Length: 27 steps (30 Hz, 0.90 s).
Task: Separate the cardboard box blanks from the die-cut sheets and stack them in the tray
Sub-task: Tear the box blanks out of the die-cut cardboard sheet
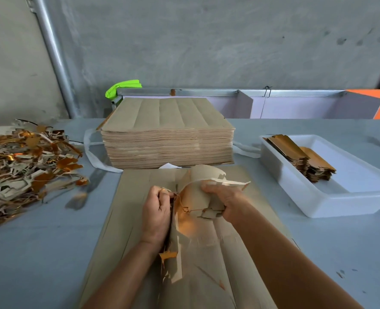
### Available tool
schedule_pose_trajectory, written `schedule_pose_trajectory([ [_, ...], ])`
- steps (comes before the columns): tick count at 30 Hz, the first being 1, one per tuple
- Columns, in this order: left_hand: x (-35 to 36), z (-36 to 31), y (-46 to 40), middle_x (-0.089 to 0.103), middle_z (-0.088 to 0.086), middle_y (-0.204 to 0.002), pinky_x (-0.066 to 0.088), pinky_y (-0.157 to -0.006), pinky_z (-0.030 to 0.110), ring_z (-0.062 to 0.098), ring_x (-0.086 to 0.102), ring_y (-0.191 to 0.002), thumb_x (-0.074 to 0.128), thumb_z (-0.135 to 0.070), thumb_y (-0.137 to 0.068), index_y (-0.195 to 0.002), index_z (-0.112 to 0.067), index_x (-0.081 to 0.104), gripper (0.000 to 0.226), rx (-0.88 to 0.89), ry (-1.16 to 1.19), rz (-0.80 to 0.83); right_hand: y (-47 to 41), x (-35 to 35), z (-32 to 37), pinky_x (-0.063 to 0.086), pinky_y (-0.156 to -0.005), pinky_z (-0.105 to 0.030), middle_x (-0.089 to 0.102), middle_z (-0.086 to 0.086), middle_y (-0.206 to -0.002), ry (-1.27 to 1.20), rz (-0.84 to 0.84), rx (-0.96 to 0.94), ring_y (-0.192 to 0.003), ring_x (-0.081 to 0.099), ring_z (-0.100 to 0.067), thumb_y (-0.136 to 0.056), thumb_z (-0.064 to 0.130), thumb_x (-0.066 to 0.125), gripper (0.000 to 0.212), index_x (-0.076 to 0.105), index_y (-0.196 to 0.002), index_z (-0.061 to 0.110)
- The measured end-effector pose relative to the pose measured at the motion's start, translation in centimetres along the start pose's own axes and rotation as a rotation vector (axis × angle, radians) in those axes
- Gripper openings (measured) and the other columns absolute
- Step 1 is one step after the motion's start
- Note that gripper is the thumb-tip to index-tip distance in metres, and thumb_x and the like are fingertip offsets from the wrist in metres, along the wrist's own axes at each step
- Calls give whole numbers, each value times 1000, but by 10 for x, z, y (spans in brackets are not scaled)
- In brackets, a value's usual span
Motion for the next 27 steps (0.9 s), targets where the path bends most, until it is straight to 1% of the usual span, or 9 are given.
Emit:
schedule_pose_trajectory([
  [3,2,-3,-1,61,-4,-78,44,-67,13,6,57,-76,42,-2,-96,-86,0,56,17,-25,-19,20,-1,4,3,52,-55,-33,65,-10,-77,47,-53,-63,-69,61,-23,-71,3,78,21,61,-76,13],
  [10,-26,2,-30,66,14,-89,46,-69,25,22,59,-76,33,-2,-95,-91,8,65,35,-415,68,-278,9,-31,4,57,-78,-45,65,-14,-96,380,-136,-226,-90,62,-30,-78,-1,59,17,64,-93,7],
  [13,-29,7,-30,68,16,-96,46,-62,27,19,60,-74,34,-1,-96,-102,9,61,29,-472,65,-294,16,-46,4,56,-74,-43,63,-11,-96,403,-116,-202,-91,61,-27,-86,-2,53,19,59,-95,13],
  [15,-21,1,-23,67,10,-91,44,-62,24,17,58,-74,39,0,-96,-104,2,55,18,-355,49,-235,23,-49,5,53,-60,-34,62,-7,-94,382,-72,-208,-85,60,-23,-86,-3,53,25,54,-96,20],
  [17,-11,-11,-15,63,2,-86,40,-66,21,19,58,-81,44,-1,-95,-110,-8,48,17,-126,-115,-38,30,-46,8,51,-55,-29,62,-5,-93,401,-40,-241,-84,60,-21,-83,-4,54,30,55,-102,19],
  [20,1,-27,-3,58,5,-113,44,-86,26,18,53,-103,51,-2,-89,-130,-12,47,42,142,-405,269,41,-38,15,56,-69,-36,62,-6,-97,488,-9,-284,-88,61,-23,-88,0,51,25,52,-108,15],
  [22,1,-47,1,49,3,-133,32,-107,32,17,40,-122,52,-18,-87,-136,-15,43,50,274,-402,286,50,-34,22,56,-81,-42,62,-7,-101,577,-9,-331,-93,62,-25,-91,6,51,19,52,-108,16],
  [25,11,-72,3,34,-4,-143,19,-109,30,12,27,-130,57,-59,-74,-144,-24,28,83,496,-551,460,69,-26,34,52,-90,-45,65,-13,-108,770,8,-446,-102,62,-30,-88,10,55,28,59,-116,8],
  [27,25,-75,6,23,-2,-150,25,-111,34,18,23,-136,71,-57,-67,-148,-29,9,106,521,-753,613,81,-20,40,49,-93,-43,64,-16,-111,924,37,-526,-106,60,-32,-87,7,50,30,58,-116,4],
])
Point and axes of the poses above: each hand's wrist, its own y-axis away from the middle knuckle, its own x-axis out of the palm, z = x × y, the point moved 2 cm from there along -y, towards the middle knuckle
